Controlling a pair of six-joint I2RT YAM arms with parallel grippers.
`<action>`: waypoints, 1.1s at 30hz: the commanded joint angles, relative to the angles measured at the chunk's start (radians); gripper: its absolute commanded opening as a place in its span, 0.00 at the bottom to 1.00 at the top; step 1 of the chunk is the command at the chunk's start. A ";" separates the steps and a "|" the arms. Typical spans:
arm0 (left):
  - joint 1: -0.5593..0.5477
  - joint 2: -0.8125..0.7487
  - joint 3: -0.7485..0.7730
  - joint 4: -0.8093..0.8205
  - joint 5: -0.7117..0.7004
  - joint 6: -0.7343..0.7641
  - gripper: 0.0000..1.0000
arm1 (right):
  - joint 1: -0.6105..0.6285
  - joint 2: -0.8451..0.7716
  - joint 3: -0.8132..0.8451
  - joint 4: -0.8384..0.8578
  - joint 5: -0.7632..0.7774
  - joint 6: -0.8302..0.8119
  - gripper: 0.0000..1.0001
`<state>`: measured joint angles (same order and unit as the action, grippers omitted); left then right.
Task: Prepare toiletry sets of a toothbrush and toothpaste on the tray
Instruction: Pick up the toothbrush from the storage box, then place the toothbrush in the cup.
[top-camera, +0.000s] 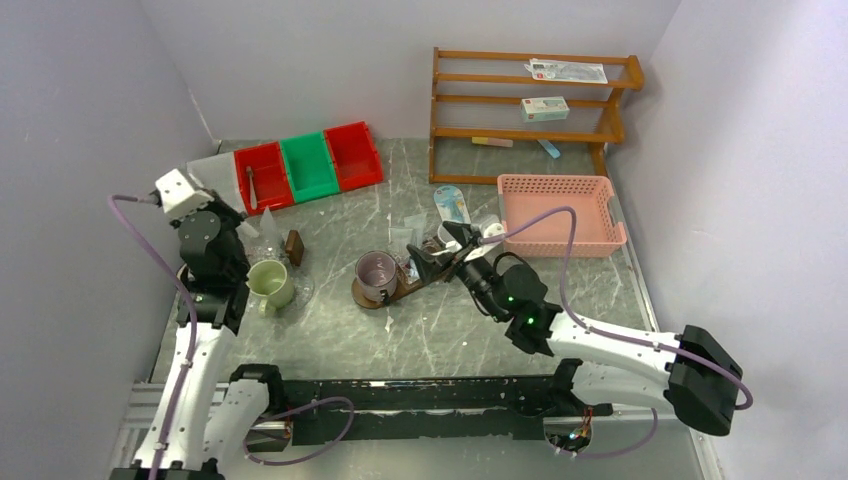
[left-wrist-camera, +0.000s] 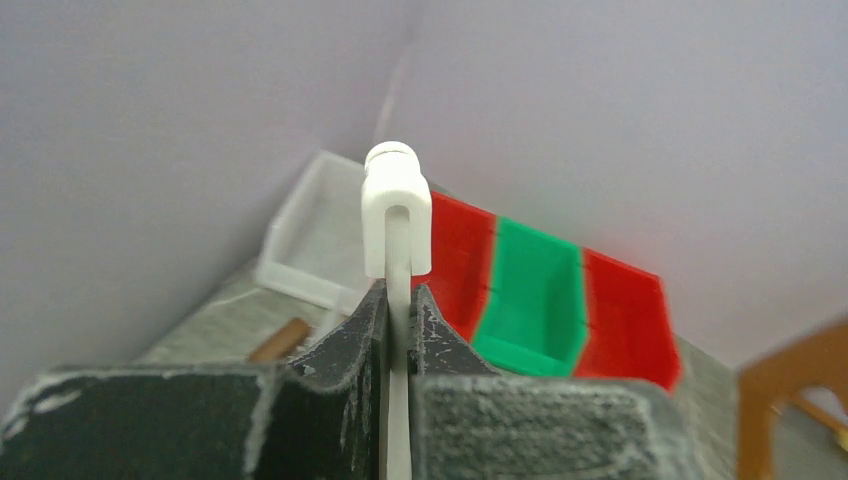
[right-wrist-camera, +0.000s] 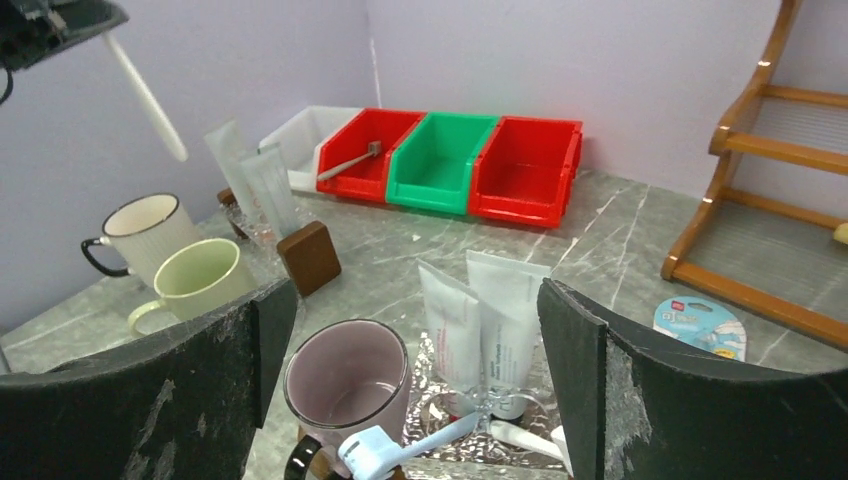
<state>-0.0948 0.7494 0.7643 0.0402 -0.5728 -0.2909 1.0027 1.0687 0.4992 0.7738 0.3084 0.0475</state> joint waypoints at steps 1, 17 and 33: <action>0.155 -0.011 -0.046 0.074 0.004 -0.036 0.05 | -0.024 -0.061 -0.029 0.041 0.028 0.005 0.96; 0.497 0.079 -0.153 0.257 0.015 -0.183 0.05 | -0.044 -0.166 -0.096 0.066 0.106 -0.040 1.00; 0.581 0.221 -0.325 0.493 -0.028 -0.056 0.05 | -0.044 -0.153 -0.113 0.093 0.100 -0.092 1.00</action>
<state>0.4587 0.9386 0.4652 0.4049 -0.5629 -0.3782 0.9615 0.9180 0.4011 0.8272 0.3931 -0.0219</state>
